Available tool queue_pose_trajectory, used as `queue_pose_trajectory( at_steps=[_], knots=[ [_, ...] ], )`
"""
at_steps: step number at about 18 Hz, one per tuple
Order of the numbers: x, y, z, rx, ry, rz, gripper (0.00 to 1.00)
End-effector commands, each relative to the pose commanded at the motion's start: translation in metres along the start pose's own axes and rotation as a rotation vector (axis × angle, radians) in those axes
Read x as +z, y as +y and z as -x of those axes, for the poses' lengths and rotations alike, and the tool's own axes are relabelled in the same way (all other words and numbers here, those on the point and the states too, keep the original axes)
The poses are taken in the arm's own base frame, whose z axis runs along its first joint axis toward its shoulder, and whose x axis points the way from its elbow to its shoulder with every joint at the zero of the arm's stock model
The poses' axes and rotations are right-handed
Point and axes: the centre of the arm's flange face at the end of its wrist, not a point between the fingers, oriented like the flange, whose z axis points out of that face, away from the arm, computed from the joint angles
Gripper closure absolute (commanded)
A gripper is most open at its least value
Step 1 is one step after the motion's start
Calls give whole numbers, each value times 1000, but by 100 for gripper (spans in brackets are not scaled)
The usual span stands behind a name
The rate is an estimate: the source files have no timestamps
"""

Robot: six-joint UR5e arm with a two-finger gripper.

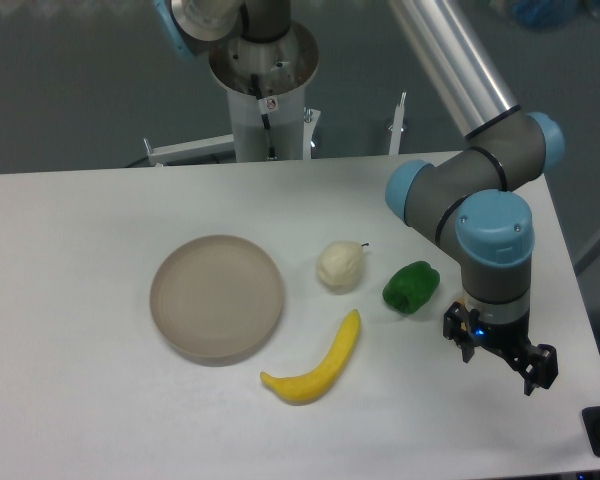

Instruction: Pick up the banana from the table

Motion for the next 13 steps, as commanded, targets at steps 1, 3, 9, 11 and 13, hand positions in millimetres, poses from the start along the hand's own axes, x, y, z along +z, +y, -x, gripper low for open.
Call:
queue_pose_trajectory(
  at_steps=[1,3,9,11,13],
  knots=[
    [-1,0,0,0,-1,0,0],
    [-1,0,0,-2,-1,0,0],
    [-17,5,-7,-44,-2,3,0],
    [-28,3,-18,-104,2,2,0],
    [-47,-1,-33,-183,8,-6,0]
  ],
)
